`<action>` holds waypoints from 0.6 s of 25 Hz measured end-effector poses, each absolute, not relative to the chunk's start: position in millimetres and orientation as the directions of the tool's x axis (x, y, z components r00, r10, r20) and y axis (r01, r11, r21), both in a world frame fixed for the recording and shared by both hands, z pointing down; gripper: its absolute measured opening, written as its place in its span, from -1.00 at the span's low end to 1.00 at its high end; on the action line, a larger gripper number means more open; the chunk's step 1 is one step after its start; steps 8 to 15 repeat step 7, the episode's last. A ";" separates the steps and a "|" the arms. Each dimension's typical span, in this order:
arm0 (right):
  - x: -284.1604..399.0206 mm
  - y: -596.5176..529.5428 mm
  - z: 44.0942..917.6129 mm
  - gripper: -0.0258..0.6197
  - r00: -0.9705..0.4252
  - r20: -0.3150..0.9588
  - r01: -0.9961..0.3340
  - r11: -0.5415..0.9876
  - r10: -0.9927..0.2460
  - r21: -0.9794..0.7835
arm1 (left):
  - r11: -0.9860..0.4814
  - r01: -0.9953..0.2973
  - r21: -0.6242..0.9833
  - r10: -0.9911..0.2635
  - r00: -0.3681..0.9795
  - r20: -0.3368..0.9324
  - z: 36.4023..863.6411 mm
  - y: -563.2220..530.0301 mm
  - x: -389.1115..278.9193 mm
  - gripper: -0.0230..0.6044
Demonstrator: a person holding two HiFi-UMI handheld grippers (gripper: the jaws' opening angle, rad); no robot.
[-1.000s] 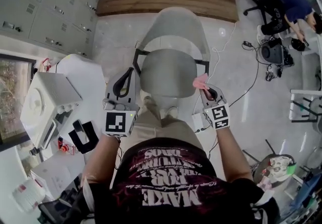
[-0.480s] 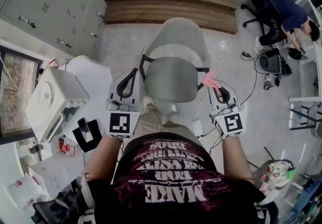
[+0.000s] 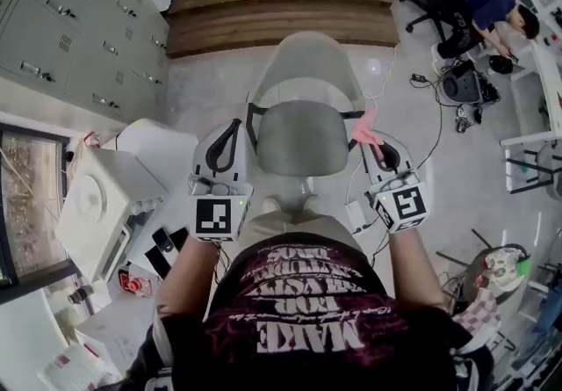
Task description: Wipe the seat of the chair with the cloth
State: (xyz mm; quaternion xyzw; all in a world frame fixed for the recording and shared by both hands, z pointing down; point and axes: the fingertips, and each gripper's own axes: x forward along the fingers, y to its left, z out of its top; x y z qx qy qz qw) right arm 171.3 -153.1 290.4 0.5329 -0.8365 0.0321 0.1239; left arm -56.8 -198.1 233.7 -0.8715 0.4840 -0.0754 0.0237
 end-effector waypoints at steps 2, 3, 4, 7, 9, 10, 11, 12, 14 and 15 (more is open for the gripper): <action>160.0 -154.1 290.0 -0.83 -0.392 0.244 -0.903 0.421 -0.887 0.081 | -0.543 -0.831 -0.119 -0.840 0.536 0.088 229.5 -200.5 -63.5 -0.91; 154.8 -153.4 289.4 -0.83 -0.386 0.245 -0.906 0.416 -0.890 0.084 | -0.549 -0.828 -0.112 -0.836 0.543 0.081 228.7 -200.1 -66.7 -0.91; 149.9 -151.7 288.8 -0.83 -0.379 0.245 -0.908 0.409 -0.892 0.084 | -0.557 -0.825 -0.101 -0.831 0.551 0.078 229.1 -198.7 -69.7 -0.91; 136.3 -145.6 288.2 -0.83 -0.359 0.246 -0.917 0.389 -0.900 0.088 | -0.581 -0.809 -0.087 -0.814 0.576 0.081 235.0 -193.2 -78.7 -0.91; 136.3 -145.6 288.2 -0.83 -0.359 0.246 -0.917 0.389 -0.900 0.088 | -0.581 -0.809 -0.087 -0.814 0.576 0.081 235.0 -193.2 -78.7 -0.91; 136.3 -145.6 288.2 -0.83 -0.359 0.246 -0.917 0.389 -0.900 0.088 | -0.581 -0.809 -0.087 -0.814 0.576 0.081 235.0 -193.2 -78.7 -0.91; 136.3 -145.6 288.2 -0.83 -0.359 0.246 -0.917 0.389 -0.900 0.088 | -0.581 -0.809 -0.087 -0.814 0.576 0.081 235.0 -193.2 -78.7 -0.91; 136.3 -145.6 288.2 -0.83 -0.359 0.246 -0.917 0.389 -0.900 0.088 | -0.581 -0.809 -0.087 -0.814 0.576 0.081 235.0 -193.2 -78.7 -0.91; 136.3 -145.6 288.2 -0.83 -0.359 0.246 -0.917 0.389 -0.900 0.088 | -0.581 -0.809 -0.087 -0.814 0.576 0.081 235.0 -193.2 -78.7 -0.91; 136.3 -145.6 288.2 -0.83 -0.359 0.246 -0.917 0.389 -0.900 0.088 | -0.581 -0.809 -0.087 -0.814 0.576 0.081 235.0 -193.2 -78.7 -0.91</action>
